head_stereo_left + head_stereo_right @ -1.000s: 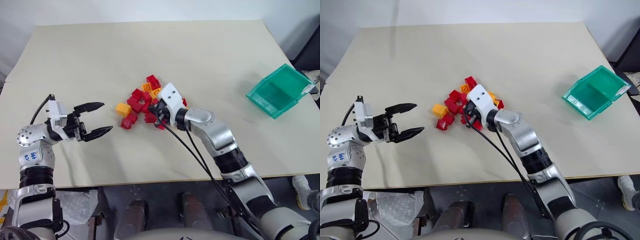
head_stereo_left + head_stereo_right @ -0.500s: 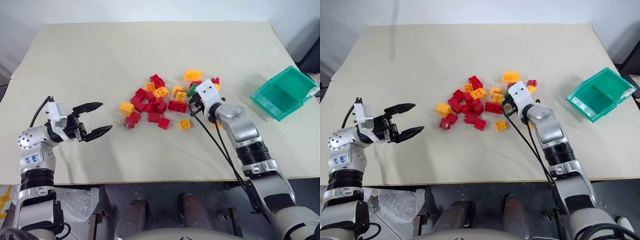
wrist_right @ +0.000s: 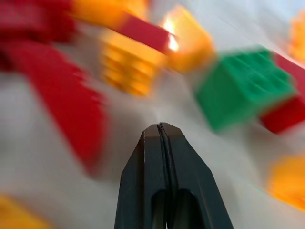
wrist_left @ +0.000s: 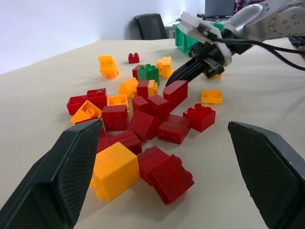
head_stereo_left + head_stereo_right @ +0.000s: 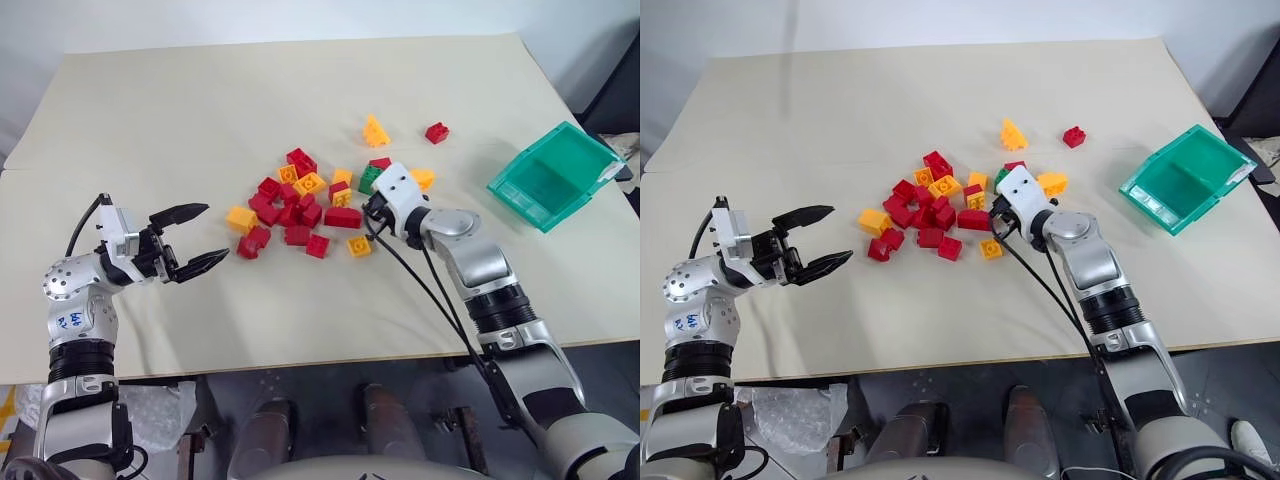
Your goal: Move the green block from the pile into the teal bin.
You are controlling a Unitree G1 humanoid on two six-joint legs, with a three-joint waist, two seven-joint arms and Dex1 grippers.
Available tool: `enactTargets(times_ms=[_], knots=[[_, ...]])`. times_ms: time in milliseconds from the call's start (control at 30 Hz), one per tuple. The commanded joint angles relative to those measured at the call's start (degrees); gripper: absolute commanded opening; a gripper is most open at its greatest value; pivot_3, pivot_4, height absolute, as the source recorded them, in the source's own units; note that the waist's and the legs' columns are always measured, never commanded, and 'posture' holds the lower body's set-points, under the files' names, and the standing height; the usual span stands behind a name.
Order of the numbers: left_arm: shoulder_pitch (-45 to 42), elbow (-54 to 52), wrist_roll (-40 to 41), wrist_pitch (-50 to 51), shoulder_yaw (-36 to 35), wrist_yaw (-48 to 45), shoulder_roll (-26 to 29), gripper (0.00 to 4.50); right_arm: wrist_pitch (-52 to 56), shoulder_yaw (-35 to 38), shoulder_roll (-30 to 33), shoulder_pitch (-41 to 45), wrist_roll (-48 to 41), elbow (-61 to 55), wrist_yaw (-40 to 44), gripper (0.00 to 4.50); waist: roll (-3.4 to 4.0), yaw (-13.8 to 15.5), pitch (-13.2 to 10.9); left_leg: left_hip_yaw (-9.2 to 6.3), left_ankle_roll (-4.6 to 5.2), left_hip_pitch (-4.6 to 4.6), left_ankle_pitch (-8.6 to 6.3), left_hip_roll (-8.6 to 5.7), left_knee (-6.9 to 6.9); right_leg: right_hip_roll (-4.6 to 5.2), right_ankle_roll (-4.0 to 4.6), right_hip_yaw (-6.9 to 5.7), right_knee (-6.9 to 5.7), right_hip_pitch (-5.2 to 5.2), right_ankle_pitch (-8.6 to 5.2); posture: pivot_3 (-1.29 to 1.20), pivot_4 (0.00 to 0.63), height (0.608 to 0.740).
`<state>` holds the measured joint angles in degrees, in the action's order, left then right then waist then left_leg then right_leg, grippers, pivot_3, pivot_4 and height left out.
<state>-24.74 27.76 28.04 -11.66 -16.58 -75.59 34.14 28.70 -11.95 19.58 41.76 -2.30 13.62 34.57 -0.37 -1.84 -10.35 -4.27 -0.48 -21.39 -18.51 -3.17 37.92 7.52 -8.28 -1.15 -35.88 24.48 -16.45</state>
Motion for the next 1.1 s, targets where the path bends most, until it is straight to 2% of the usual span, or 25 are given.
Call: enactTargets(times_ms=[33,200,267,367,567,767,900,1100], knots=[[0.83,-2.20,1.49,-0.64,-1.21,0.49,-0.14,4.50,0.31,1.55,0.14,-1.28,-4.45,-8.80,4.53,0.02,0.00,0.11,0.00,0.00,0.00,-0.01,0.00,0.00,0.00,0.00,0.00,0.01,0.00,0.02,0.00,0.00,0.150,0.740],[1.05,-2.38,1.69,-0.52,-1.29,0.43,-0.29,4.50,2.17,4.81,4.44,-2.96,-8.55,-15.78,8.95,0.02,0.00,0.31,0.00,0.01,0.05,-0.04,-0.03,-0.01,0.04,0.02,-0.03,0.02,0.02,0.01,0.01,0.00,0.150,0.740],[0.82,-2.05,1.64,-0.53,-1.23,0.31,-0.31,4.50,0.43,5.52,8.15,-3.19,-9.13,-15.82,12.43,0.02,0.00,0.51,0.00,0.02,0.08,-0.04,-0.04,-0.02,0.07,0.04,-0.04,0.02,0.03,-0.01,0.02,0.00,0.150,0.740],[0.28,-1.36,1.55,-0.64,-1.06,0.12,-0.38,4.50,-1.80,7.45,13.82,-3.61,-9.85,-14.47,16.63,0.57,-0.01,0.65,0.00,0.06,0.15,-0.05,-0.08,-0.08,0.08,0.04,-0.07,0.03,0.10,-0.03,0.04,0.00,0.150,0.740],[-0.88,0.11,1.51,-0.95,-0.93,-0.55,-0.60,4.50,-2.87,12.65,24.94,-5.41,-10.79,-11.13,22.63,2.55,-0.02,0.54,-0.01,0.17,0.21,-0.07,-0.12,-0.11,0.06,0.02,-0.08,0.06,0.19,-0.01,0.04,0.00,0.150,0.740],[-1.64,0.81,1.88,-0.85,-1.15,-1.64,-0.68,4.50,-3.76,14.93,29.81,-6.52,-11.07,-8.19,25.10,4.46,-0.02,0.21,-0.01,0.31,0.24,-0.06,-0.15,-0.08,0.06,-0.01,-0.09,0.11,0.24,0.00,0.05,0.00,0.150,0.740],[-1.94,0.58,2.44,-0.41,-1.39,-2.32,-0.47,4.50,-3.33,13.65,27.99,-4.28,-10.72,-6.32,23.98,4.46,-0.02,0.34,-0.01,0.31,0.24,-0.06,-0.15,-0.01,0.09,0.03,-0.11,0.12,0.25,0.00,0.06,0.00,0.150,0.740],[-2.54,0.90,2.17,-0.47,-1.11,-2.17,-0.65,4.50,-4.64,7.23,18.46,5.68,-5.24,7.28,19.20,4.46,-0.02,0.16,-0.01,0.40,0.21,0.02,-0.14,0.00,0.15,0.02,-0.13,0.20,0.26,0.02,0.07,0.00,0.150,0.740]])
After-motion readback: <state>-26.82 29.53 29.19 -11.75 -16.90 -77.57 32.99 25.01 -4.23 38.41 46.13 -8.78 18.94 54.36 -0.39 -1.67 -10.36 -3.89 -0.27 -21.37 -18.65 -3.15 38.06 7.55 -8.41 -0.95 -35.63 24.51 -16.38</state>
